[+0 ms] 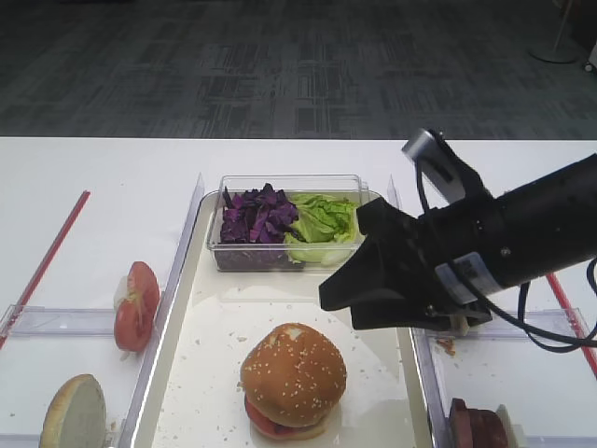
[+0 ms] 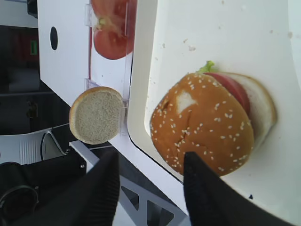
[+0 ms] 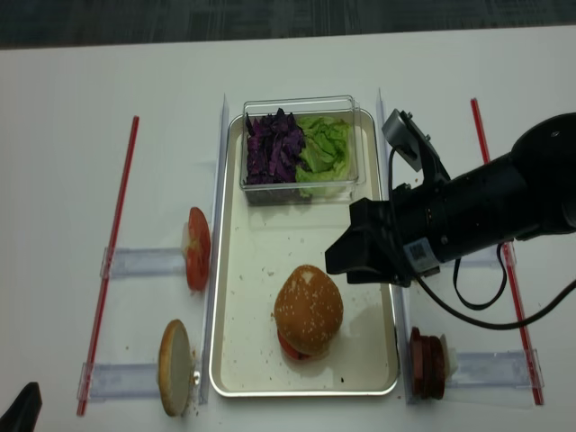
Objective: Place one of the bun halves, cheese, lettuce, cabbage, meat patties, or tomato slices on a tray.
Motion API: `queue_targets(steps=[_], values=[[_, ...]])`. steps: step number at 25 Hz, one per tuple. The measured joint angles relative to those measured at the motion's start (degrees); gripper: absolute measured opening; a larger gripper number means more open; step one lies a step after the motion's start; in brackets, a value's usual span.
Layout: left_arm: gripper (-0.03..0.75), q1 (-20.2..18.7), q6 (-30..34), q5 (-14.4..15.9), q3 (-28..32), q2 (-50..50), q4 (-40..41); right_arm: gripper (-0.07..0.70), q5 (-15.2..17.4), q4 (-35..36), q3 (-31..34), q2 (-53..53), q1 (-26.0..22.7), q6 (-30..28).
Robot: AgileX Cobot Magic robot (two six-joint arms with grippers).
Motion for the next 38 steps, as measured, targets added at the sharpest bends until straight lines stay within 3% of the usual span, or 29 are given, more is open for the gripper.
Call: queue_targets(steps=[6,18,27,32,38], values=[[0.526,0.0,0.0,0.0,0.0,0.0,0.0,0.359,0.32,0.0,-0.78,-4.55,0.0,2.4],[0.526,0.0,0.0,0.0,0.0,0.0,0.0,0.359,3.93,-5.04,-13.28,-9.37,0.0,13.11],[0.526,0.0,0.0,0.0,0.0,0.0,0.0,0.359,5.85,-7.06,-18.59,-9.85,0.0,16.61],[0.526,0.0,0.0,0.0,0.0,0.0,0.0,0.359,5.85,-9.76,-19.06,-9.85,0.0,17.55],[0.526,0.0,0.0,0.0,0.0,0.0,0.0,0.359,2.8,-14.28,-19.06,-9.85,0.0,18.98]])
